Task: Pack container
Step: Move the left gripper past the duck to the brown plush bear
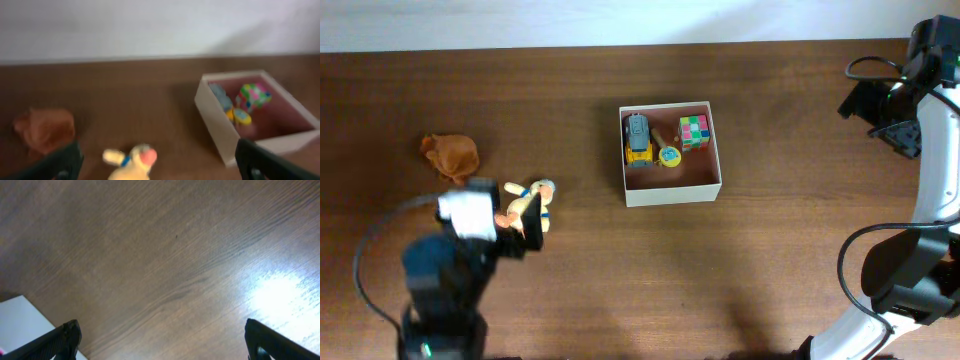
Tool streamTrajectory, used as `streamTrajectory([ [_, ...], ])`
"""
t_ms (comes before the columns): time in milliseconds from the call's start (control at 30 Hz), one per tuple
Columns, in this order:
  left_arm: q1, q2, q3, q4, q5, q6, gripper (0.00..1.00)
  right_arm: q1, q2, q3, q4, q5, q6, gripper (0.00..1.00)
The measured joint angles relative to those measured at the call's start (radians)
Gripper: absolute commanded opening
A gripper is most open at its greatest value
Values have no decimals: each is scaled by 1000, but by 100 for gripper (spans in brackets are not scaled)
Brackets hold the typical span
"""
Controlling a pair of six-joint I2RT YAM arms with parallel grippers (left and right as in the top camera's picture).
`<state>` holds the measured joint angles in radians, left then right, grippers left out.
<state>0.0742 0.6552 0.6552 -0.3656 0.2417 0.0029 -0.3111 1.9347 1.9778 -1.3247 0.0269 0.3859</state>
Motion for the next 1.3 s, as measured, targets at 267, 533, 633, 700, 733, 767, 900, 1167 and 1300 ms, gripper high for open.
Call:
streamTrajectory([
  [267,0,517,484,-520,-10,-2,99,0,0,0,0,0,0,99],
  [533,0,762,553,-575,59,-3,99,0,0,0,0,0,0,98],
  [633,-1,826,553,-577,89,4,99,0,0,0,0,0,0,98],
  [700,-2,854,553,-577,94,23,99,0,0,0,0,0,0,99],
  [733,-2,863,553,-576,92,30,99,0,0,0,0,0,0,99],
  [767,-2,874,553,-575,85,33,99,0,0,0,0,0,0,99],
  [900,-3,894,553,-542,4,-12,99,0,0,0,0,0,0,99],
  [1167,38,895,578,-423,-222,-259,99,0,0,0,0,0,0,99],
  [1300,79,895,585,-339,-287,-356,99,0,0,0,0,0,0,99],
])
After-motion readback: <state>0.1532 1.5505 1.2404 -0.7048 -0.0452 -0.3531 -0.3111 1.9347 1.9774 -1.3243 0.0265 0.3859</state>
